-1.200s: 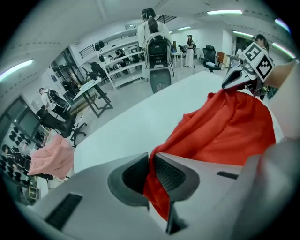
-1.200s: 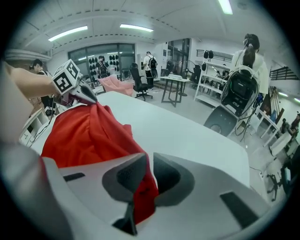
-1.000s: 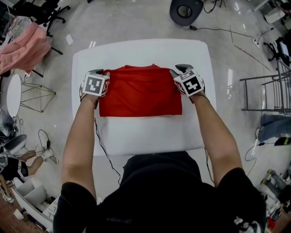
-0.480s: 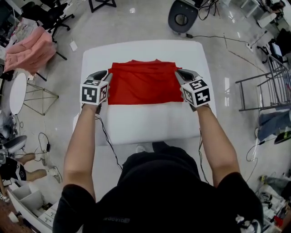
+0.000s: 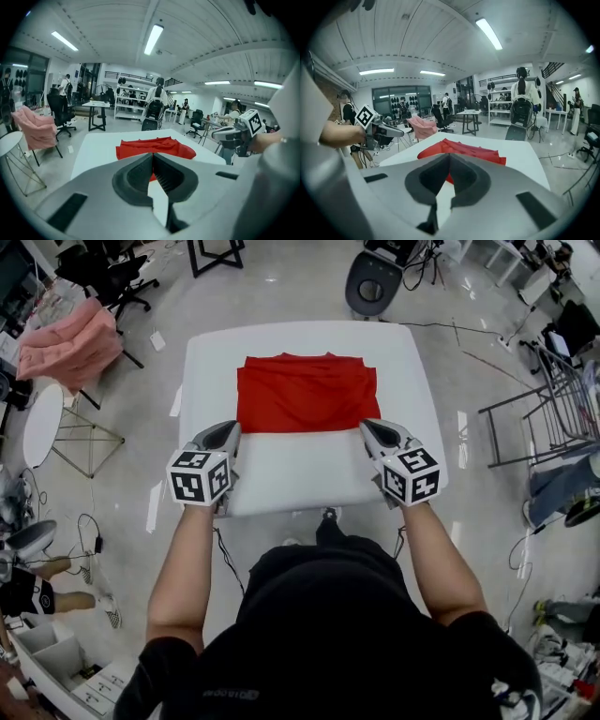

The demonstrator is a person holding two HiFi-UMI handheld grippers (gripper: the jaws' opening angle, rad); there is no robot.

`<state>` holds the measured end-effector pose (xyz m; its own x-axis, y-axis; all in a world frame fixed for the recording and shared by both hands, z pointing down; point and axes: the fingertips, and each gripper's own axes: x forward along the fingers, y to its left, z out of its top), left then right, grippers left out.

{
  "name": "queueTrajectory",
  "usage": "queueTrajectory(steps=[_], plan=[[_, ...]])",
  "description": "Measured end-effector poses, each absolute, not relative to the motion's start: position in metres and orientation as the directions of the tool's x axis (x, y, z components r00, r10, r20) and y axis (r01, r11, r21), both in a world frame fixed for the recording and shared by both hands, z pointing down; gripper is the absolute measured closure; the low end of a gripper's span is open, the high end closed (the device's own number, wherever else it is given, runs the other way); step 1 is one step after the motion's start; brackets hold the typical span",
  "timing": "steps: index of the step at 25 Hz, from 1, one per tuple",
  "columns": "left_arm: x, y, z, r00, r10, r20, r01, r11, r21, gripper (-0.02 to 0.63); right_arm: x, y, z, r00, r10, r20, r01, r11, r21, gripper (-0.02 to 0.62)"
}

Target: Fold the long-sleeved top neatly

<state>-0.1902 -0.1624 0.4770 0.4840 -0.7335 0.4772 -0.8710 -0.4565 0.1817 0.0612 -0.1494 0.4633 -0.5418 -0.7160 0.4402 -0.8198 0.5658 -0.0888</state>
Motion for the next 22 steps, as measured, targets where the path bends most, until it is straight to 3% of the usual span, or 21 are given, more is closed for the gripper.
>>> queueTrajectory(steps=[5,22], plan=[[-0.197,-0.108,0.495,0.498,-0.735,0.460,-0.867,-0.414,0.276,0.600,0.049,-0.100,0.476,-0.552,-0.707,0.441,-0.819,0.560,-0.128,0.591],[-0.150,-0.049,0.512,0.512,-0.680,0.525,-0.853,-0.473,0.219,0.600,0.067,-0.068,0.499,-0.576,-0.669,0.469,-0.804,0.566,-0.180,0.591]])
